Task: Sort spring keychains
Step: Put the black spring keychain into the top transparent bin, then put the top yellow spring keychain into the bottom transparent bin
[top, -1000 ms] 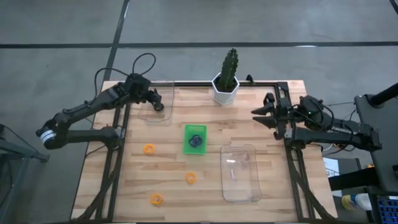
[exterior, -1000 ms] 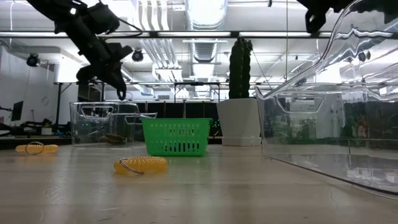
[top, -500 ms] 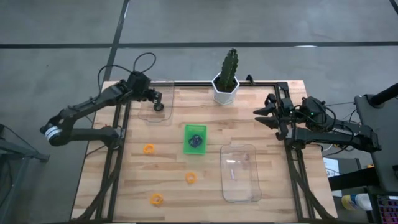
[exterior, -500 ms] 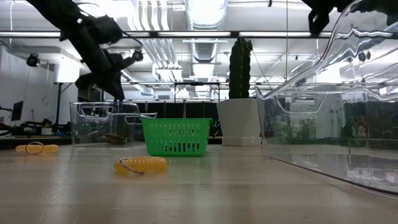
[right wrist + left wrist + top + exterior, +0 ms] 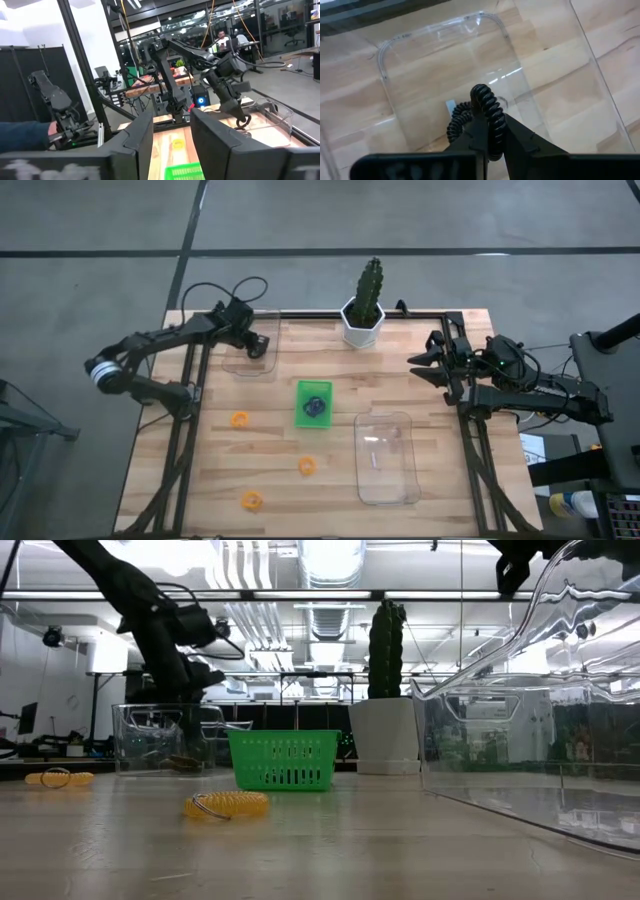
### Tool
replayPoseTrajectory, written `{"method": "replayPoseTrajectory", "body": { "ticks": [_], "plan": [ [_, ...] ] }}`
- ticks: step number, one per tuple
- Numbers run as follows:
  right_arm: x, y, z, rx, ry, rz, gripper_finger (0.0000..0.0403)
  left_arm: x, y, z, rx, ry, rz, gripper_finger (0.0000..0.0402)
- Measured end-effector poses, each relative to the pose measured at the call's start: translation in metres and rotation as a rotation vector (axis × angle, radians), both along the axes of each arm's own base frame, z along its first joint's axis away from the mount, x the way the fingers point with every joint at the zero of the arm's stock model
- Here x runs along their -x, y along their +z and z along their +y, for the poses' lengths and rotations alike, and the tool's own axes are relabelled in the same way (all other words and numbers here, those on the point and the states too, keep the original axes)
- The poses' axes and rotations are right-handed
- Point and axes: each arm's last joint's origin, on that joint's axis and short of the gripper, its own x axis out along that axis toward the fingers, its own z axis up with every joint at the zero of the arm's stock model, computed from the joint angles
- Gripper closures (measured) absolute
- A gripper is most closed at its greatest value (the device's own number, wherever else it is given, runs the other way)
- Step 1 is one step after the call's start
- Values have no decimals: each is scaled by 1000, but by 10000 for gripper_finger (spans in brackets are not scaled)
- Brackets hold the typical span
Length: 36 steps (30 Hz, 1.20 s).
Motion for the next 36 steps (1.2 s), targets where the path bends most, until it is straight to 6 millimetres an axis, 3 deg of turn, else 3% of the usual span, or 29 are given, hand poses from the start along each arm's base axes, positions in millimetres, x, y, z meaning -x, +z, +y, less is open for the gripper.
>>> {"method": "replayPoseTrajectory", "body": {
  "ticks": [24,36],
  "plan": [
    [0,0,0,1,0,-3,282,-3,-5,1,32,-14,-8,355],
    [0,0,0,1,0,-3,272,-3,-4,0,47,-35,-31,256]
  ]
}}
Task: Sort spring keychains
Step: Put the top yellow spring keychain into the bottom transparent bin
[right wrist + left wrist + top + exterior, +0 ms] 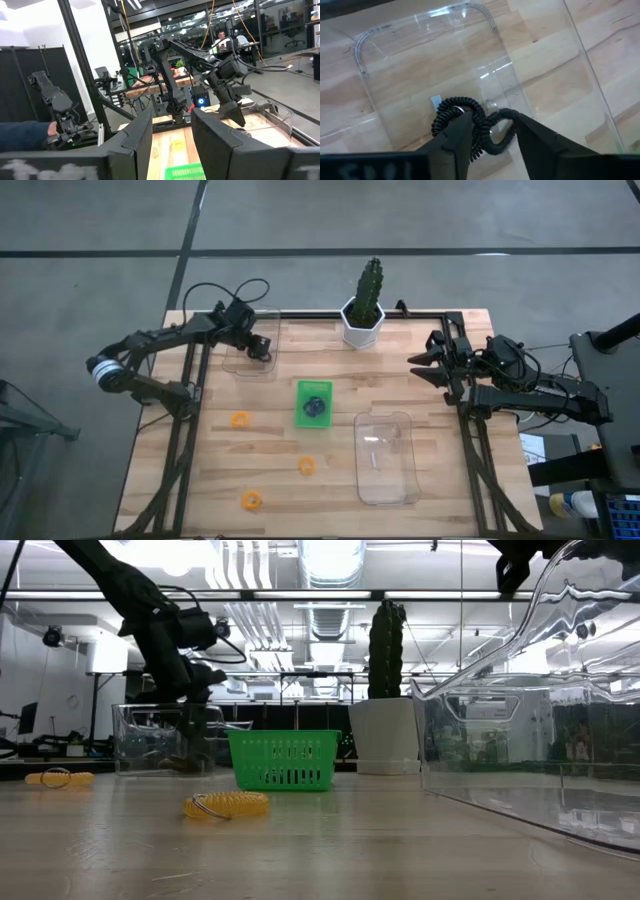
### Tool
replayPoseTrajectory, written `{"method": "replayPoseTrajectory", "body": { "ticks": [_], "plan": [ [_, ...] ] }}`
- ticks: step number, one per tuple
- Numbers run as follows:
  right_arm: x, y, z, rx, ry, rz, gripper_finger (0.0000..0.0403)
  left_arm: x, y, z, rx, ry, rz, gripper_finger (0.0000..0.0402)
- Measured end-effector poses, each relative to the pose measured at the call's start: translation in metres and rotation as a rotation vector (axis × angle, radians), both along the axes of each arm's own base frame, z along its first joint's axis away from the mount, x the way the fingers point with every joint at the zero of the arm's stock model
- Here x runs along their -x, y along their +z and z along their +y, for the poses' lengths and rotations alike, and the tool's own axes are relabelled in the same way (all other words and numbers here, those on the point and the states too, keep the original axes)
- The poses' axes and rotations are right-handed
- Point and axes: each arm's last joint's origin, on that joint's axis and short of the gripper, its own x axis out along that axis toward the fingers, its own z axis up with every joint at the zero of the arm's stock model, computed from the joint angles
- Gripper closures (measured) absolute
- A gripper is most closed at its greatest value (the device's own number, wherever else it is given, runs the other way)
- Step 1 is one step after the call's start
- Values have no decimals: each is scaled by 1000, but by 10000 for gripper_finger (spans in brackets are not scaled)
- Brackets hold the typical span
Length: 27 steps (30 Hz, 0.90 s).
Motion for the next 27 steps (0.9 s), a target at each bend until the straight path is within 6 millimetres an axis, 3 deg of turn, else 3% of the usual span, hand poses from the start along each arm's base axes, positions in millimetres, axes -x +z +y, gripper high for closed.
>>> {"method": "replayPoseTrajectory", "body": {
  "ticks": [5,9,18,27],
  "plan": [
    [0,0,0,0,0,0,279,2,16,-6,19,-30,-40,246],
    [0,0,0,0,0,0,283,7,37,-23,76,-115,-116,245],
    [0,0,0,0,0,0,279,19,76,-99,134,-293,-226,245],
    [0,0,0,0,0,0,275,27,84,-161,242,-377,-229,245]
  ]
}}
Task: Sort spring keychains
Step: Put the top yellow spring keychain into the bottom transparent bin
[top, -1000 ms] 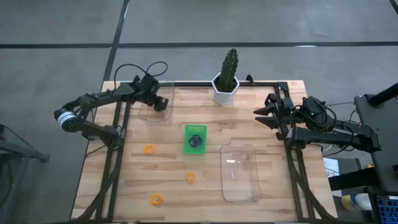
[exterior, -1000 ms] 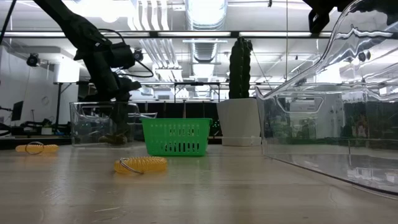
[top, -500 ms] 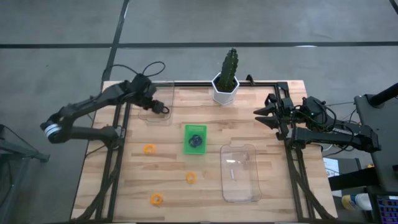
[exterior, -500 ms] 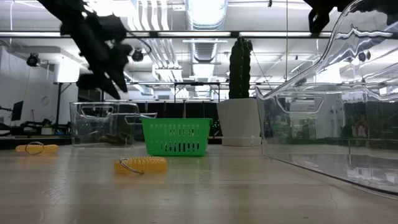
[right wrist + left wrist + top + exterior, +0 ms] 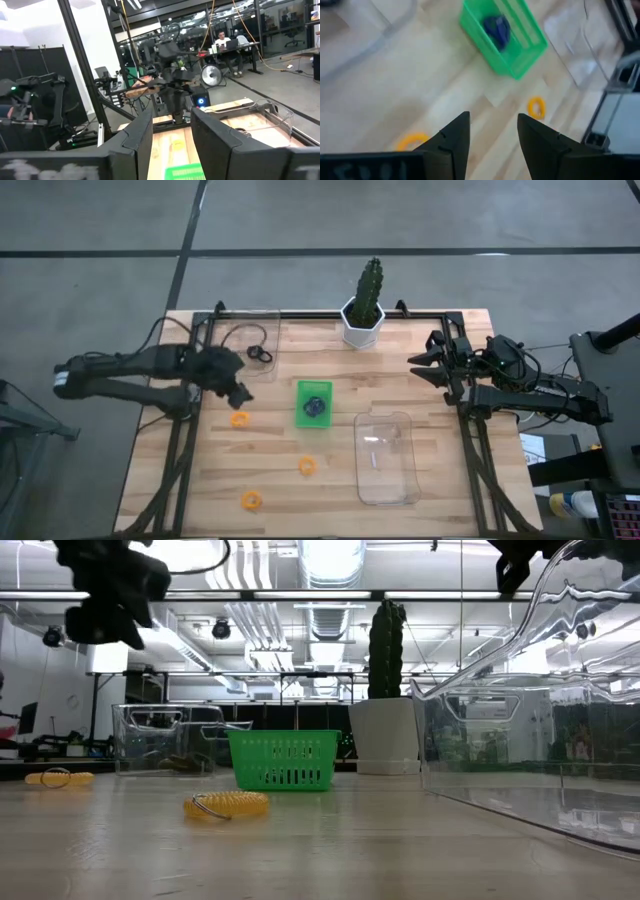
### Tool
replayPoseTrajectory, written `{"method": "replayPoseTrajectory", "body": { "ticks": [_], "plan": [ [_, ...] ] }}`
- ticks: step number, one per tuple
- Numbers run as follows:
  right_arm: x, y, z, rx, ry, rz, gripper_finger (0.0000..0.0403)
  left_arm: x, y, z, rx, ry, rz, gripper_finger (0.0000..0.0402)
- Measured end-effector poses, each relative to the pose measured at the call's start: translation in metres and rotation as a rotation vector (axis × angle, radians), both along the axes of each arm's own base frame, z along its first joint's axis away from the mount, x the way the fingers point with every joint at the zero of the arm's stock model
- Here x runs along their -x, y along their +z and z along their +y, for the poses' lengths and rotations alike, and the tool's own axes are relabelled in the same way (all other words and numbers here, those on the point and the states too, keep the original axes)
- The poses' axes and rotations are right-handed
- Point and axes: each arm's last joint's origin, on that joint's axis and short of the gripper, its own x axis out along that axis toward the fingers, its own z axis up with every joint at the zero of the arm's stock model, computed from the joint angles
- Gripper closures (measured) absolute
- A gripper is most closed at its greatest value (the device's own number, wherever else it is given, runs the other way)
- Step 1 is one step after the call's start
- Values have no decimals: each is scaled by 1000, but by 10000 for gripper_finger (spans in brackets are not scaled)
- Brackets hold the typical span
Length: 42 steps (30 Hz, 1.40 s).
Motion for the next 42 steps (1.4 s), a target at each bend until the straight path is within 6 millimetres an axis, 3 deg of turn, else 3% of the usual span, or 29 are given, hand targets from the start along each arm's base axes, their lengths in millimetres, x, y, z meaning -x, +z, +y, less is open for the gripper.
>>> {"method": "replayPoseTrajectory", "body": {
  "ticks": [8,14,25,42],
  "plan": [
    [0,0,0,0,0,0,286,-3,-12,-31,9,-90,120,245],
    [0,0,0,0,0,0,285,-10,-37,-42,-12,-131,243,245],
    [0,0,0,0,0,-1,273,-10,-97,-44,-50,-131,496,245],
    [0,0,0,1,-1,-5,284,-12,-126,-43,-106,-120,540,245]
  ]
}}
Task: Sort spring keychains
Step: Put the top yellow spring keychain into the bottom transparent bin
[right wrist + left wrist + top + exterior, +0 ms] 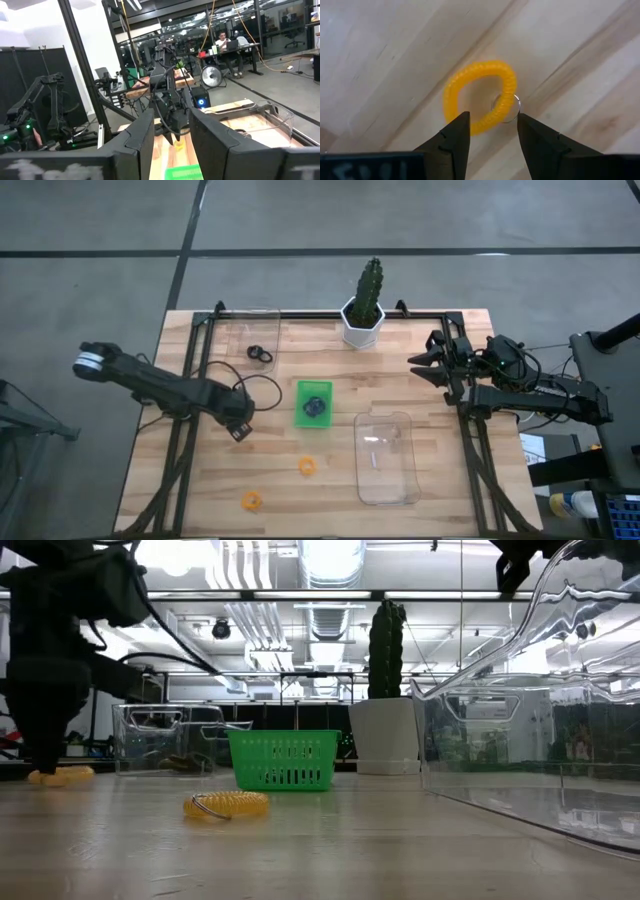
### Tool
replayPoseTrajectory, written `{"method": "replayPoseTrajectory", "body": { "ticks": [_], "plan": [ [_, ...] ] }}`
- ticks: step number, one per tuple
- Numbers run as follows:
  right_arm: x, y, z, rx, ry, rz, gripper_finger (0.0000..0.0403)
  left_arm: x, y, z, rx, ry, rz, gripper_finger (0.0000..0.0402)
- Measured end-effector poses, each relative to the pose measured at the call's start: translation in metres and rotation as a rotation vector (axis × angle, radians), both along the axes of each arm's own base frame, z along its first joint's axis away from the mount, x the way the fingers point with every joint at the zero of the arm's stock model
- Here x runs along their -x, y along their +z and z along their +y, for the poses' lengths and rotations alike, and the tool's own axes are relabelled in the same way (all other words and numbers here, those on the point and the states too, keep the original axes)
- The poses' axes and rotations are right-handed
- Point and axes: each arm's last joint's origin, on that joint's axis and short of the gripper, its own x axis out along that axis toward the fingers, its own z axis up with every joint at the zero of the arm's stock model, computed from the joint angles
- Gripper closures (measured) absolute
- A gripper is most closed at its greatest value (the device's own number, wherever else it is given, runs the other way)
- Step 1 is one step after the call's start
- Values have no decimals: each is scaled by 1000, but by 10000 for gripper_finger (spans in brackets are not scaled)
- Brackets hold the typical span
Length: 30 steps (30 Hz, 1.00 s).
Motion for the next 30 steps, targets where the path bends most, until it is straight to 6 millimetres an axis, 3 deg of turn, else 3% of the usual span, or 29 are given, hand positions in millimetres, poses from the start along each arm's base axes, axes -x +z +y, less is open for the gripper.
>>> {"method": "replayPoseTrajectory", "body": {
  "ticks": [11,22,26,30],
  "plan": [
    [0,1,0,2,0,-6,273,-4,-14,-1,-6,-23,-6,245],
    [0,1,0,2,0,-8,286,-8,-21,-2,-11,-12,30,248],
    [0,1,0,2,0,-8,285,-9,-23,-2,-10,12,46,282],
    [0,1,0,-8,2,-7,280,-9,-24,-1,-11,37,45,357]
  ]
}}
